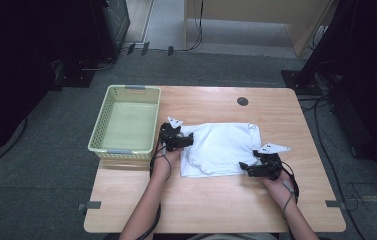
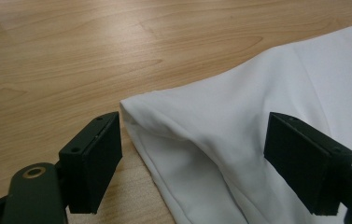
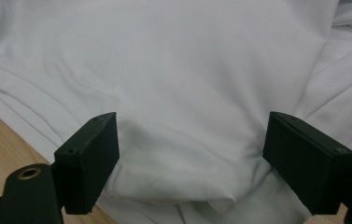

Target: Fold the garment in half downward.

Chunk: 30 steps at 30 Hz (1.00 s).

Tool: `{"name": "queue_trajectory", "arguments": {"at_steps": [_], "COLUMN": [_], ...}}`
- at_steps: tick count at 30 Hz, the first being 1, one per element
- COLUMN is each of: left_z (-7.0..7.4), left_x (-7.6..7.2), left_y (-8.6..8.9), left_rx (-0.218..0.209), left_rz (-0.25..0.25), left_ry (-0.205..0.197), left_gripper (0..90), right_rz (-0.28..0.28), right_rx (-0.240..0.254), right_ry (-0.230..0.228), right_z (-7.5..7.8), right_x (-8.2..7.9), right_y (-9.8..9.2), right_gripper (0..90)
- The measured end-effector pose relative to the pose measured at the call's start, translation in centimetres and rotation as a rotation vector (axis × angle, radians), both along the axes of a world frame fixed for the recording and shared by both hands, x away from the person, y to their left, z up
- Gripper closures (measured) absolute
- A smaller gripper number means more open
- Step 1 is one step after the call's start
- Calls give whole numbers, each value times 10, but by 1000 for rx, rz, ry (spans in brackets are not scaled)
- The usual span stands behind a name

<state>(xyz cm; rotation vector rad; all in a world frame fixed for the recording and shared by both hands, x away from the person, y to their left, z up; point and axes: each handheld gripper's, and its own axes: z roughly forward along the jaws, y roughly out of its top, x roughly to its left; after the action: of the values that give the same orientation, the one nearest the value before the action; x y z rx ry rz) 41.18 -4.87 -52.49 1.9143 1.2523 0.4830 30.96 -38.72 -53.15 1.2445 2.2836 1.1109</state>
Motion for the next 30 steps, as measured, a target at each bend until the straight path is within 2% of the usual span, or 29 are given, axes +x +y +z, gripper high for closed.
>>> {"name": "queue_trajectory", "arguments": {"at_steps": [7, 13, 16, 20, 30], "left_z": [-2, -3, -3, -4, -4], "left_x": [8, 13, 16, 18, 24], "left_y": [-1, -2, -4, -4, -4], "left_rx": [46, 56, 76, 79, 86], "left_rz": [0, -17, -20, -35, -90], "left_ry": [9, 9, 9, 16, 13], "left_gripper": [195, 195, 195, 195, 194], "right_rz": [3, 2, -2, -3, 3], "right_rx": [1, 0, 1, 15, 11], "right_ry": [1, 1, 1, 1, -8], "right_z": [0, 0, 0, -1, -1], "right_x": [0, 2, 2, 2, 4], "right_y": [-1, -4, -5, -7, -11], "right_gripper": [186, 187, 186, 187, 187]}}
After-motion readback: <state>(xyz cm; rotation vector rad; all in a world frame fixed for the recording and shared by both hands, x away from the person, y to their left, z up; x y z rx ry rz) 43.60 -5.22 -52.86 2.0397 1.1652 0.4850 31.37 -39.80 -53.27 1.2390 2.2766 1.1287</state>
